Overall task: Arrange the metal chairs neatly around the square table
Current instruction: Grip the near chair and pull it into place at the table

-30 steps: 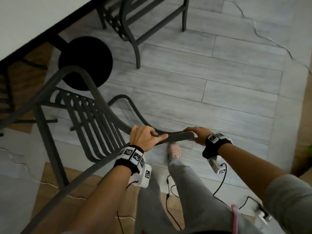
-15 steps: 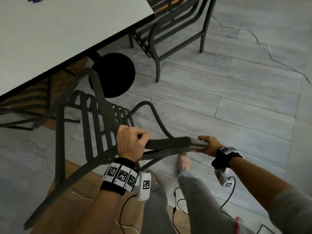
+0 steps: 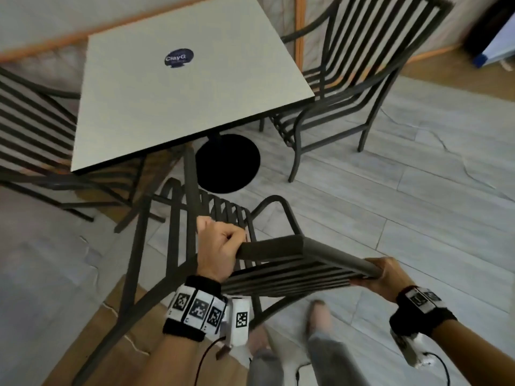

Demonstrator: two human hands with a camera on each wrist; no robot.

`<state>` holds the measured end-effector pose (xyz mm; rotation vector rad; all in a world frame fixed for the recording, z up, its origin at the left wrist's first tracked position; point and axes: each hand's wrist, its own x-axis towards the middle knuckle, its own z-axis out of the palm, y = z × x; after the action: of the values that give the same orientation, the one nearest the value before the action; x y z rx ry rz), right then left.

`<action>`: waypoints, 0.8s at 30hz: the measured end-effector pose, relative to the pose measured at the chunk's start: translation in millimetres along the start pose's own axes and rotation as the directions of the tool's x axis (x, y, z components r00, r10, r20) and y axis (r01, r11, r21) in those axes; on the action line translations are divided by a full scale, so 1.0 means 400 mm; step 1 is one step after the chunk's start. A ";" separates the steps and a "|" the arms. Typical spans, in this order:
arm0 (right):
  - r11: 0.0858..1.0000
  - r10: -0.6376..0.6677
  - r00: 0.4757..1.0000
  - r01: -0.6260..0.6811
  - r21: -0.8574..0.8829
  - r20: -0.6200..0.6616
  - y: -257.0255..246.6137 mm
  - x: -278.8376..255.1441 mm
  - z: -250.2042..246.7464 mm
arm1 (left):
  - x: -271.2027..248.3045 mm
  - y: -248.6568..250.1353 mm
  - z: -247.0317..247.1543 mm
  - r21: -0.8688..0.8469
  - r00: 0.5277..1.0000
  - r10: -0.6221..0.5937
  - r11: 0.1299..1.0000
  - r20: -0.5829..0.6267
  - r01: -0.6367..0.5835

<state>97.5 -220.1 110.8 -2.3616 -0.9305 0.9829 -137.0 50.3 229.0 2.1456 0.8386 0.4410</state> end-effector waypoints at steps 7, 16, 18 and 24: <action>0.974 -0.111 0.984 0.080 -0.213 -0.140 -0.141 -0.110 -0.122 | -0.070 0.027 -0.110 -0.276 0.998 0.047 0.959 -0.042 -0.057; 0.760 -0.407 0.901 0.241 -0.604 -0.152 -0.399 -0.131 -0.139 | -0.186 -0.242 -0.230 -0.524 0.993 -0.104 0.850 -0.058 0.058; 0.713 -0.437 0.891 0.259 -0.651 -0.123 -0.461 -0.134 -0.103 | -0.193 -0.298 -0.251 -0.508 0.971 -0.225 0.848 -0.084 0.152; 0.695 -0.458 0.878 0.259 -0.671 -0.136 -0.596 -0.118 0.006 | -0.240 -0.434 -0.309 -0.639 0.868 -0.488 0.697 -0.091 0.325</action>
<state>-29.4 -89.1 271.7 -2.5631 -1.7333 0.1291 -347.1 134.3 171.2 1.2651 1.1099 0.6549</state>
